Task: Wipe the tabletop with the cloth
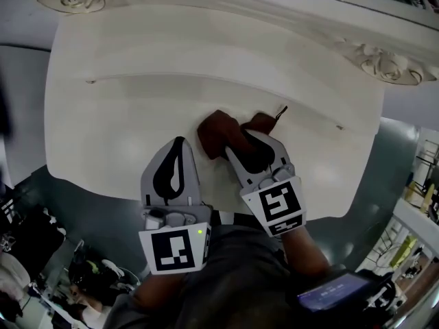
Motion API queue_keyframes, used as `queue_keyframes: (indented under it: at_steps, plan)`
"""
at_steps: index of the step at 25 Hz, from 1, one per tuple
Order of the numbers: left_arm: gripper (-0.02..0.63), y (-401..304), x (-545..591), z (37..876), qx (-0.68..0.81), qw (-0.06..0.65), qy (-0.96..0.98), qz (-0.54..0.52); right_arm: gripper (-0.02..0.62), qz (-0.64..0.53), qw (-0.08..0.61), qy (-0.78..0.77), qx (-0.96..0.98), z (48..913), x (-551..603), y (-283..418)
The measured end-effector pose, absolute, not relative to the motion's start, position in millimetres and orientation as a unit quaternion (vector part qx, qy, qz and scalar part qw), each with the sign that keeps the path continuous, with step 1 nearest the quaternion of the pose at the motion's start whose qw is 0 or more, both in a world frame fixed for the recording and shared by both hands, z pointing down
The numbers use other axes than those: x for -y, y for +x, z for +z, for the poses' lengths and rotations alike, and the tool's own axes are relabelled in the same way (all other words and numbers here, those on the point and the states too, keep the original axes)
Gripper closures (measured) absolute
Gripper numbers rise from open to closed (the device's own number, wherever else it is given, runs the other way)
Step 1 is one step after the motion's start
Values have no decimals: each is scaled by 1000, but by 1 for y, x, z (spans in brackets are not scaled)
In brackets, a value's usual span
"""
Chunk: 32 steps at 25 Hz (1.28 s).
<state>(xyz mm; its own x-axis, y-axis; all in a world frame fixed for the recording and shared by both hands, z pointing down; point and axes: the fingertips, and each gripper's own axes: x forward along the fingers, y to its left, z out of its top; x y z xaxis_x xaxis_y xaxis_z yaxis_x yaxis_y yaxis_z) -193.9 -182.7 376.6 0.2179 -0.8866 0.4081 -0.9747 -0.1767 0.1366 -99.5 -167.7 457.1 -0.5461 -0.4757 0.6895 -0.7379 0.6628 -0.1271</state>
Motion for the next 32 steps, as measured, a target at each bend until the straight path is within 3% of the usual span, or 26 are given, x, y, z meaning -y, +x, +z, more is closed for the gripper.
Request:
queue_keyframes:
  at_steps: [5,19,27,32]
  plan:
    - [591,-200,190,360,609,173,766,113,482,202,314,367,852,444,174,-106]
    - [591,-215,228,240,598,93,794,52,485,117,207,435,869,288,251,-141]
    - [591,-233,250,231,598,101,793,54,485,97,216,451,861,279,291,-156]
    - [591,-241,260,263,598,132,787,76,484,121,237,456,849,318,321,-159]
